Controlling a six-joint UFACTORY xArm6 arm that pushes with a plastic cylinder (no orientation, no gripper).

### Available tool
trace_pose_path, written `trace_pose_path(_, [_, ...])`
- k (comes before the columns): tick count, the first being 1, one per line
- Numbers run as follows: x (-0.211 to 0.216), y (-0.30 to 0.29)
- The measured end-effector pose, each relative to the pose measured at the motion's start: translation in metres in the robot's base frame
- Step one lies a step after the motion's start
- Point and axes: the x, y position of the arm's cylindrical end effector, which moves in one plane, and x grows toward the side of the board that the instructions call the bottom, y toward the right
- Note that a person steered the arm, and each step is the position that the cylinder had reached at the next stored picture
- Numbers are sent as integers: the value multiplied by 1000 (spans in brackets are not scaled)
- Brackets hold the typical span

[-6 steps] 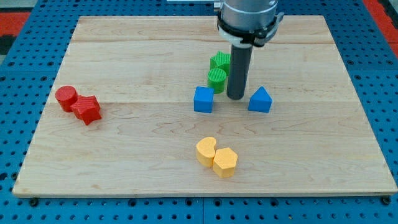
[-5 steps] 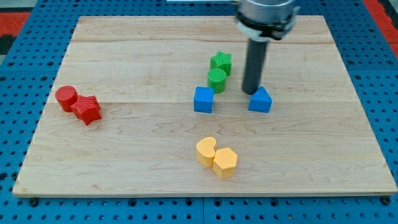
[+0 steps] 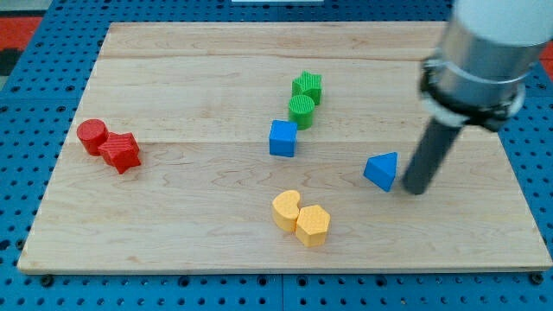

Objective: Push the blue triangle to the blue cube

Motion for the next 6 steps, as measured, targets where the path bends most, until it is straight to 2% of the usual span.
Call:
trace_pose_path(1, [-9,-32])
trace_pose_path(2, [-16,15])
trace_pose_path(3, [-40,-1])
trace_pose_path(5, [-11,-110])
trace_pose_path(6, [-13,-75])
